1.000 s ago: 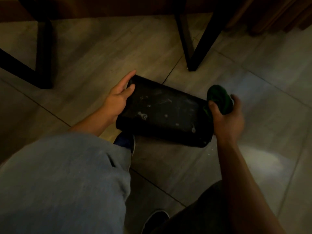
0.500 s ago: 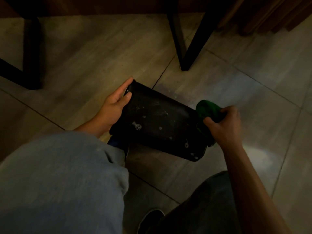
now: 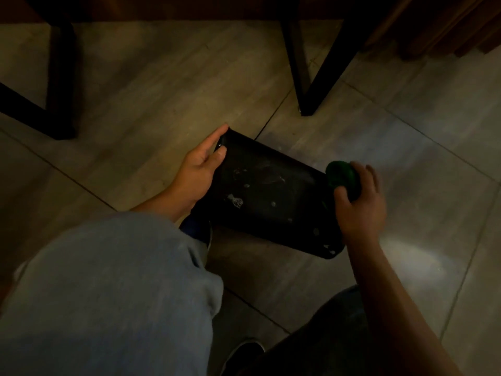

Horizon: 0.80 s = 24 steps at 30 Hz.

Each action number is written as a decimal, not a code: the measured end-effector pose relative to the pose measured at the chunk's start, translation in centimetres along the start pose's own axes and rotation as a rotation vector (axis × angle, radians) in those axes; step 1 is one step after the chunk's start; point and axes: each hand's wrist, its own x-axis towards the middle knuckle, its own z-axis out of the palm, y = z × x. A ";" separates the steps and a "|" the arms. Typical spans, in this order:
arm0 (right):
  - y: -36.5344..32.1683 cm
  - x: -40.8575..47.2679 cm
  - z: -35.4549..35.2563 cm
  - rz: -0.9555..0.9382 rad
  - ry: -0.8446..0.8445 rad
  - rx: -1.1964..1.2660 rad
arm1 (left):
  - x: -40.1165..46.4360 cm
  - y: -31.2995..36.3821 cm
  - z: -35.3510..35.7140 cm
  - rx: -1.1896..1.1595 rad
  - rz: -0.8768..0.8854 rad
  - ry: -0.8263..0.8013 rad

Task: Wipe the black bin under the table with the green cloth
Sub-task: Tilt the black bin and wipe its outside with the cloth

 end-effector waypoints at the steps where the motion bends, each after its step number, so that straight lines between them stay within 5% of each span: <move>1: -0.1 -1.3 0.7 0.016 0.025 0.011 | 0.0 -0.2 0.0 -0.006 0.000 -0.010; 5: -3.7 -4.1 5.8 -0.033 0.060 0.000 | 0.5 -0.2 0.1 0.008 -0.005 -0.038; 11: -12.1 -4.1 12.1 -0.470 -0.070 -0.089 | -0.4 0.3 -0.4 0.003 -0.053 0.045; 16: -0.5 -0.7 3.6 -0.057 0.090 -0.126 | 0.3 0.1 -0.5 0.050 0.001 0.058; 19: -1.4 -3.3 4.3 0.037 0.154 -0.079 | 0.2 0.1 -0.2 0.059 0.006 0.043; 24: -12.0 -7.4 12.7 -0.431 -0.049 -0.056 | -0.8 0.3 -0.8 -0.016 -0.062 0.033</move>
